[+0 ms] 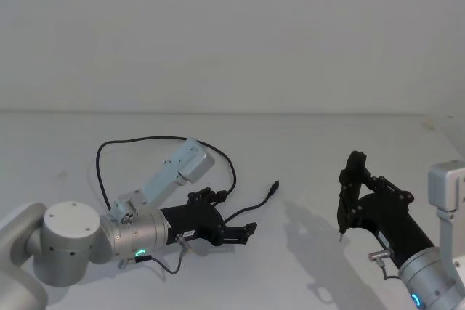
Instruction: Pick up the data cable with the one hand.
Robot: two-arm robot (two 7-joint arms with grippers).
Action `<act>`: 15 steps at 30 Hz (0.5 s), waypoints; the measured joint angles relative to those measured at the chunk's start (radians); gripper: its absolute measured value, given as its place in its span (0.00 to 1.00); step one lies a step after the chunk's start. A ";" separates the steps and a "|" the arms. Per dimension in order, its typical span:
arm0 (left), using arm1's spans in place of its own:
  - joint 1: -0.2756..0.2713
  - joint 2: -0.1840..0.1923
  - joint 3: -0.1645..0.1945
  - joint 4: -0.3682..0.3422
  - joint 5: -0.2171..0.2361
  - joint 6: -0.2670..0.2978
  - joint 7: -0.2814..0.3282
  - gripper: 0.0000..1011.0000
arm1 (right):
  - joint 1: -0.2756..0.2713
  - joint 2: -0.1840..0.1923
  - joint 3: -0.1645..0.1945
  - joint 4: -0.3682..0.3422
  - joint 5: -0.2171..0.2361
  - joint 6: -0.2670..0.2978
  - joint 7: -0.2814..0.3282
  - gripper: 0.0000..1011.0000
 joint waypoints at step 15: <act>-0.023 -0.019 0.014 0.035 0.007 0.012 -0.014 0.69 | 0.000 0.000 0.000 0.000 0.000 0.000 0.000 0.28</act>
